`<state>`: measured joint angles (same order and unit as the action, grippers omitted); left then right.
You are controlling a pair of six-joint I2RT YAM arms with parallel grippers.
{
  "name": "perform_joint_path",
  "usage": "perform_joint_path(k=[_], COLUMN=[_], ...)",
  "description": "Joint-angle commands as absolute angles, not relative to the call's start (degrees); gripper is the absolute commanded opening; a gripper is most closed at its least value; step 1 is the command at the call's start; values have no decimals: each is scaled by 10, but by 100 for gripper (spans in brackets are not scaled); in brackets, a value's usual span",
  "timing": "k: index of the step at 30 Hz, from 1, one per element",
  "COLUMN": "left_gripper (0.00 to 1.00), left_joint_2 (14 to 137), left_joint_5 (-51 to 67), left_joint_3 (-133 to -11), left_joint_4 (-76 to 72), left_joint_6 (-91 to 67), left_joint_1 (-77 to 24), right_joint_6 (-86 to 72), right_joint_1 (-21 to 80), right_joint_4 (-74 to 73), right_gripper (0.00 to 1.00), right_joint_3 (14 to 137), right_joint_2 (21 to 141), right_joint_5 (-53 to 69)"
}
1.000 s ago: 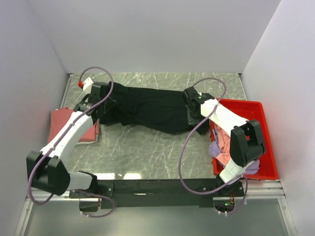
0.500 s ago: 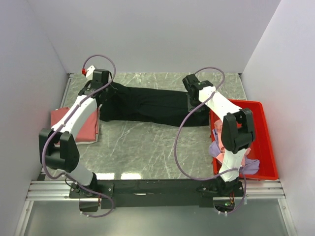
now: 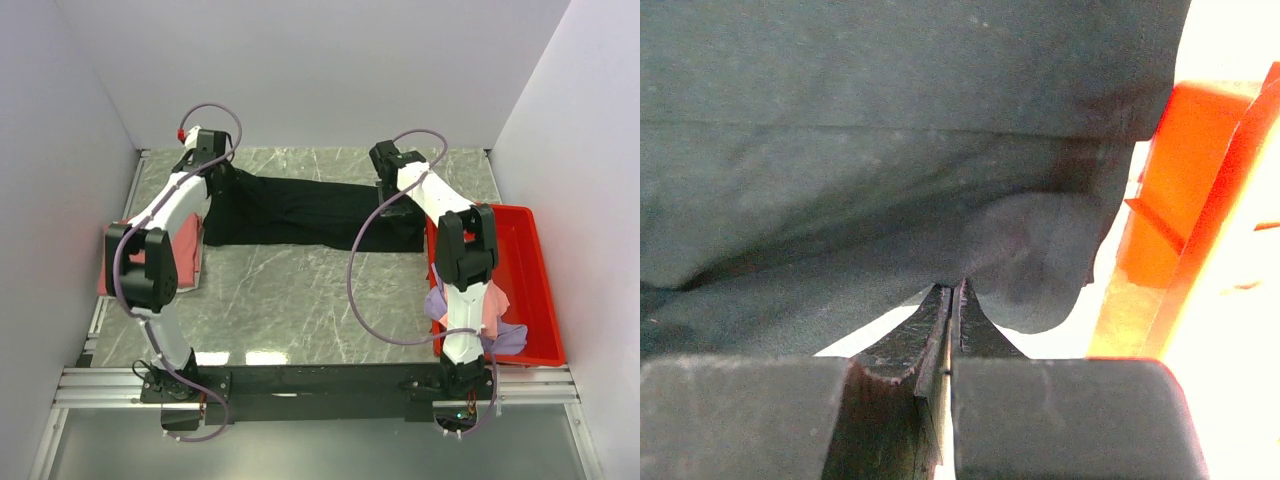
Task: Fold and stack the t-shirts
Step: Fold the tshirt
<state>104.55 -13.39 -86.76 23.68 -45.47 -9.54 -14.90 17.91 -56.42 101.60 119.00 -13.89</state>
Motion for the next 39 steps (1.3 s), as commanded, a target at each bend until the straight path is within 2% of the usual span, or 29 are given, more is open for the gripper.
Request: perform_joint_path(k=[1,7,9,12,14,15,16,17,19,21,24,29,31,37,39], left_gripper=[0,0,0,8,34,44,69,83,99,99,99,100,99,100,97], left_joint_2=[1080,1152,1188,1235,1252,1266,1272,1272,1256,1214,1157,1086,1059,1062,1079], left_joint_5=[-127,-153,-158,-165,-173,-175,-178,-179,-178,-172,-155,-106,-73,-53,-49], left_joint_3=[-914,-976,-1014,-1079,-1125,-1143,-1173,-1182,-1171,-1134,-1052,-914,-855,-816,-823], left_joint_4=[221,229,251,287,291,314,322,330,331,312,277,252,229,196,192], left_joint_6=[-434,-434,-439,-441,-429,-427,-424,-423,-420,-420,-428,-462,-472,-499,-507], left_joint_1=[-90,-88,-82,-77,-76,-74,-74,-74,-73,-73,-74,-79,-90,-133,-141], right_joint_6=[-143,-127,-125,-111,-111,-111,-111,-106,-94,-87,-87,-112,-126,-200,-222], right_joint_1=[161,149,142,136,127,121,121,120,122,121,124,140,148,163,164], right_joint_4=[-585,-596,-616,-611,-619,-629,-637,-640,-634,-594,-546,-521,-488,-330,-278], right_gripper=[0,4,11,20,29,44,47,51,55,59,71,76,79,81,82], right_joint_3=[1056,1120,1164,1204,1235,1276,1291,1302,1307,1263,1210,1149,1074,862,796], right_joint_2=[1201,1253,1283,1310,1331,1340,1347,1347,1337,1294,1239,1181,1155,1021,969], right_joint_5=[-140,-140,-145,-199,-235,-247,-274,-280,-271,-224,-178,-142,-119,-80,-48])
